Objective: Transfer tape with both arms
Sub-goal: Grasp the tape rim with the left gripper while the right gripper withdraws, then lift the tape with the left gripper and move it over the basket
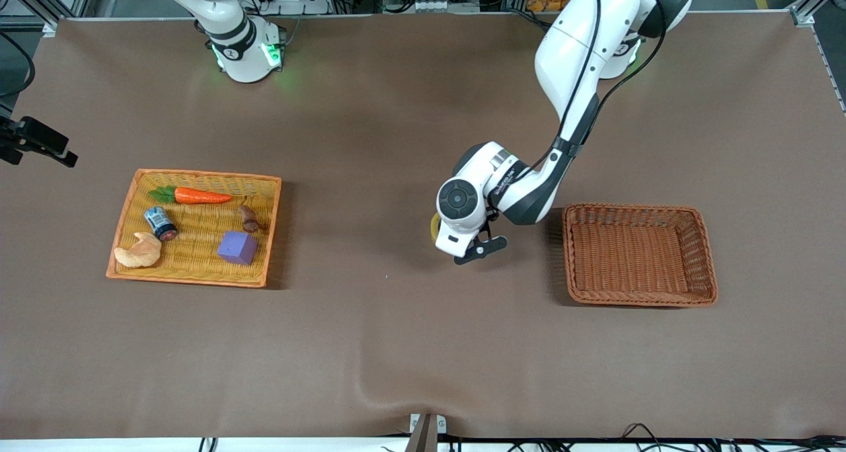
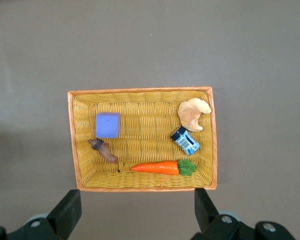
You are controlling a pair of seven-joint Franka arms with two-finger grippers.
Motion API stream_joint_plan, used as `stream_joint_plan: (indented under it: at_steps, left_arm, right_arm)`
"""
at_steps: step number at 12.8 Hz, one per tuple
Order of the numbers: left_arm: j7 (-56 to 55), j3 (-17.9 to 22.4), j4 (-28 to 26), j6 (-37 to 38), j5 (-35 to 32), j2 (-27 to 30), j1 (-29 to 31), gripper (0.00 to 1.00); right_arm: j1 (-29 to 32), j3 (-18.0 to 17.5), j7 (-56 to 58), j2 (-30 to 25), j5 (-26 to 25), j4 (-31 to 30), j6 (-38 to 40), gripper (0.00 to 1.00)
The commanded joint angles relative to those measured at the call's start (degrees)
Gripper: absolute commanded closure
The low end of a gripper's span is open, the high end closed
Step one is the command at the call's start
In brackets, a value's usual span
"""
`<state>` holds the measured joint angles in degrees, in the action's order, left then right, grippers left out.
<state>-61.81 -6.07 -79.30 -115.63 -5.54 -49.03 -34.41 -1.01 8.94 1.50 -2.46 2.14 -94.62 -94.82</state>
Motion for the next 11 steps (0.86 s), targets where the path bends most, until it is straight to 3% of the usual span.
stream_joint_plan:
  at_steps: [1,5,8,11]
  left_arm:
    - [-1.65,0.18,0.46,-0.03,-1.22,0.25,-0.22,1.0]
    - [-1.91,0.27,0.55,0.93,-1.22,2.78,-0.31,1.0]
    - [-2.0,0.36,0.55,4.09,-1.31,9.1,1.88,1.0]
    - [-2.61,0.27,0.37,4.88,-0.7,14.38,7.93,1.0]
  right_arm:
    - [0.92,-1.2,-6.48,1.15,0.51,1.99,1.3,0.0]
    - [1.0,-1.46,-6.59,1.15,0.5,1.99,1.74,0.0]
    - [3.1,-2.51,-6.51,5.35,0.67,8.12,6.64,0.0]
    - [11.63,-10.24,-6.24,6.77,1.12,8.84,8.59,0.0]
